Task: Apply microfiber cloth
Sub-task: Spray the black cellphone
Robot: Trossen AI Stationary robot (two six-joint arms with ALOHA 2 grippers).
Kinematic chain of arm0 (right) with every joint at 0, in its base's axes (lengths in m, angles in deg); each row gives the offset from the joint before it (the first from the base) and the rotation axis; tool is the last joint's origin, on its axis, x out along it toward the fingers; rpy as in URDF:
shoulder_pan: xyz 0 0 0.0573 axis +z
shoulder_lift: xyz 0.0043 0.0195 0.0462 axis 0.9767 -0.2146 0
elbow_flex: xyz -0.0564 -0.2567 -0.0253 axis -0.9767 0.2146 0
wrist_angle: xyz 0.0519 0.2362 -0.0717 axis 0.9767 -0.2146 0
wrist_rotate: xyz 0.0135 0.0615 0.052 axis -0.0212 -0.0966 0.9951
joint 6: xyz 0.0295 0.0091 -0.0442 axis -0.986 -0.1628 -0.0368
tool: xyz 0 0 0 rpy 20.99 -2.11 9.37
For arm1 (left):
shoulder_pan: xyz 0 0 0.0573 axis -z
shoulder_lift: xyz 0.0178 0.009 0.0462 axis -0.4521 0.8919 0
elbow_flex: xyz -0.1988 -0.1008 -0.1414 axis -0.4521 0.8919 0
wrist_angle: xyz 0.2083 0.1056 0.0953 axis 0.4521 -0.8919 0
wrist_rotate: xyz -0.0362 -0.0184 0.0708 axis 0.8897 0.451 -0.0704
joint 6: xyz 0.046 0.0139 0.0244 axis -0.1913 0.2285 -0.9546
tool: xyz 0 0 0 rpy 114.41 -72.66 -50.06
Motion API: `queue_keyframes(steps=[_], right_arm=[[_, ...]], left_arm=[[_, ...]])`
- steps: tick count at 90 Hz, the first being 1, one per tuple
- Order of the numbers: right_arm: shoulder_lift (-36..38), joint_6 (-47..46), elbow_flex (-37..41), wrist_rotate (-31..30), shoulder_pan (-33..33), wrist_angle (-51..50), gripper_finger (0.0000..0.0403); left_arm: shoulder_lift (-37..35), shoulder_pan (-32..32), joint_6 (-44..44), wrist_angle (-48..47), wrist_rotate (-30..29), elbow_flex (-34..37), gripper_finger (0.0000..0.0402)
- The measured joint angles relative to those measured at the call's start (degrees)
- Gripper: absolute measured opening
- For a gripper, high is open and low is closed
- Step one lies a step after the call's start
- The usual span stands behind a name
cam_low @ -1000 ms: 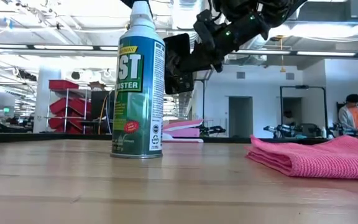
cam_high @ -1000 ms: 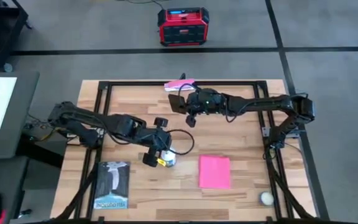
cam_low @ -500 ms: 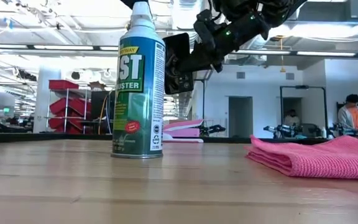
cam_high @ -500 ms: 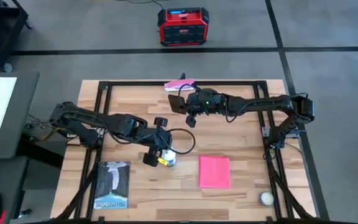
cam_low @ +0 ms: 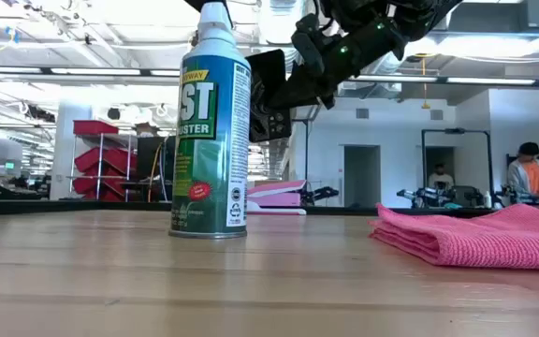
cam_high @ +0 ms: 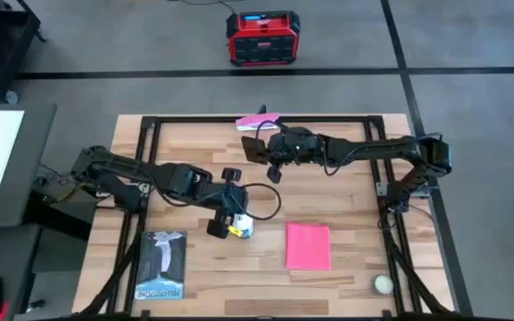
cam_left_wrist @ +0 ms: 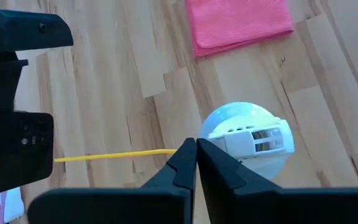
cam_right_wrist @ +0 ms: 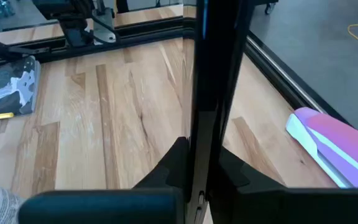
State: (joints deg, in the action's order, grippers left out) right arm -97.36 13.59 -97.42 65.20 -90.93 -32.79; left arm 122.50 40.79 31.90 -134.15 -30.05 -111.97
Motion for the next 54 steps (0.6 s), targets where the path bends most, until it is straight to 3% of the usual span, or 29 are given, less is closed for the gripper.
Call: queue_keyframes(steps=[18,54], right_arm=[[0.0,-0.8,1.0,-3.0,0.6,1.2,0.0014],[-0.1,-2.4,3.9,-3.1,1.0,4.9,0.0014]], left_arm=[[0.0,0.0,0.5,0.0,0.1,0.0,0.0],[-0.2,-0.2,1.1,1.7,0.5,2.1,0.0]])
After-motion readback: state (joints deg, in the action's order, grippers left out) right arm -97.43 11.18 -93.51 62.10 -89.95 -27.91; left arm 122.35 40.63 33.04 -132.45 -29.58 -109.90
